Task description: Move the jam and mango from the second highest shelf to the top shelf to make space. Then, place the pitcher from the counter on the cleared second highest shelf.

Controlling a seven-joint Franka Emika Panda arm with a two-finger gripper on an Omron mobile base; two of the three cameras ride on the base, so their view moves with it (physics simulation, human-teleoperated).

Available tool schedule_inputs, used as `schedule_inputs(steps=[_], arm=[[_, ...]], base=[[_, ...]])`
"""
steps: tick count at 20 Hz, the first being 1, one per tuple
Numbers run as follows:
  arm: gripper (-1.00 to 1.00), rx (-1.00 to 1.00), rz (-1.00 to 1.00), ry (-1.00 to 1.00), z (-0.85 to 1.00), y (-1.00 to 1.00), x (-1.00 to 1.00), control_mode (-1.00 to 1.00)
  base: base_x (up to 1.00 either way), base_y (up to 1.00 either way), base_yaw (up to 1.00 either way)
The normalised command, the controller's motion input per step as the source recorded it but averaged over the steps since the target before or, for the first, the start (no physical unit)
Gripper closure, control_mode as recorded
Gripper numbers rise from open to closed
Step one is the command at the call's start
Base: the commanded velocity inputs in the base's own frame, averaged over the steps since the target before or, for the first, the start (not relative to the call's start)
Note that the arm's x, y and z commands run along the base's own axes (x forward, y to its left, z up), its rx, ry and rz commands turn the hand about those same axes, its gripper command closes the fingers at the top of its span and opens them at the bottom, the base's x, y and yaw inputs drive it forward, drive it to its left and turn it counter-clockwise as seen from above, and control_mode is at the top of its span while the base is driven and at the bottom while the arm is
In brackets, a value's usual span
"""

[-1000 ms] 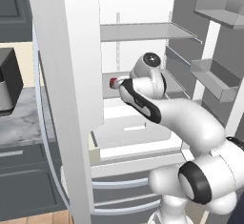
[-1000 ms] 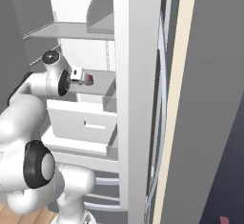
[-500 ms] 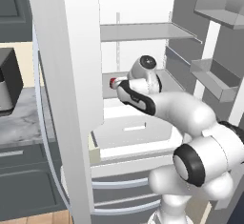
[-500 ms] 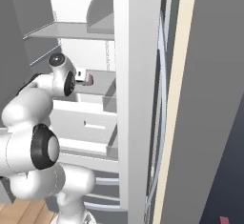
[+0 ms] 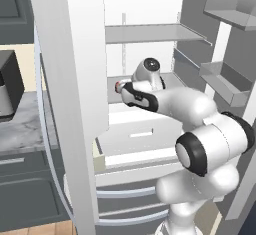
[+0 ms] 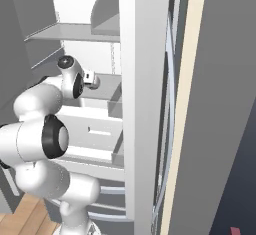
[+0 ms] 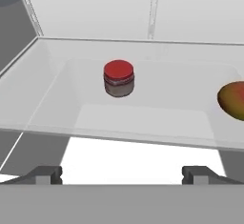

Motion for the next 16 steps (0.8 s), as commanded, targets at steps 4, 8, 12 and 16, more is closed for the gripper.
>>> schedule_inputs(steps=[4,8,12,16], arm=[[-1.00,0.00,0.00,0.00,-0.13,0.01,0.37,-1.00],[-1.00,0.00,0.00,0.00,-0.19,0.06,0.35,-1.00],[-1.00,0.00,0.00,0.00,-0.19,0.07,0.36,-1.00],[-1.00,0.00,0.00,0.00,-0.17,0.08,0.36,-1.00]], base=[[0.00,0.00,0.00],[0.00,0.00,0.00],[0.00,0.00,0.00],[0.00,0.00,0.00]])
